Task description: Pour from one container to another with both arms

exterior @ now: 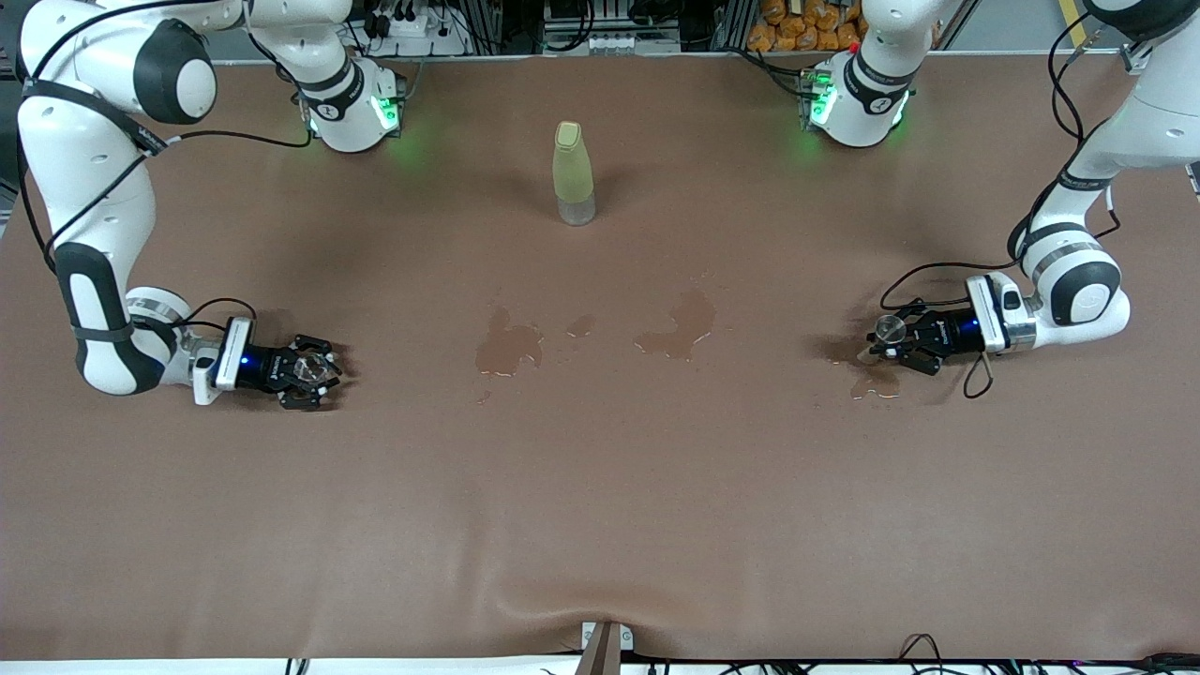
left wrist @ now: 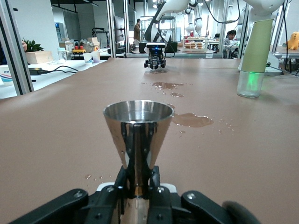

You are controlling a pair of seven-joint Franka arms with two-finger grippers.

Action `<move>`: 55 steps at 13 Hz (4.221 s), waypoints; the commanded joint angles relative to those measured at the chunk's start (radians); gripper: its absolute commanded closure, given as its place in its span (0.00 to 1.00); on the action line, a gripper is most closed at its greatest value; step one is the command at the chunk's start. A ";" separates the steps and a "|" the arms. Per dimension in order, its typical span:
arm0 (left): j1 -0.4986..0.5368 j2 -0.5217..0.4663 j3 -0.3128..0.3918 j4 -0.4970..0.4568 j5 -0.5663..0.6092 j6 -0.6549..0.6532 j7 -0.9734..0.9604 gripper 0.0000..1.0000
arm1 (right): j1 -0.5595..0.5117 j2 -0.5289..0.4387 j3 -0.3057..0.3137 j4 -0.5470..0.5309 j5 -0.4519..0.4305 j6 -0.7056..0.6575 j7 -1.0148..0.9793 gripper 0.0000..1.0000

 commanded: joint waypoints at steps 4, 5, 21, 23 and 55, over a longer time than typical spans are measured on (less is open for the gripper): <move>0.020 0.055 -0.004 0.038 0.023 -0.028 0.004 1.00 | -0.006 0.032 0.005 0.017 0.010 0.027 -0.064 1.00; 0.020 0.057 -0.002 0.038 0.023 -0.028 0.004 1.00 | -0.008 0.032 0.005 0.017 0.011 0.027 -0.060 0.75; 0.026 0.061 -0.004 0.133 0.121 -0.065 -0.053 0.00 | 0.028 -0.196 -0.192 0.155 -0.358 0.015 0.539 0.00; 0.058 0.051 -0.004 0.204 0.214 -0.121 -0.177 0.00 | 0.049 -0.307 -0.224 0.149 -0.482 0.013 0.740 0.00; -0.378 -0.514 -0.182 0.535 1.140 -0.155 -2.630 0.00 | 0.097 -0.919 0.225 0.351 -1.372 -0.235 2.642 0.00</move>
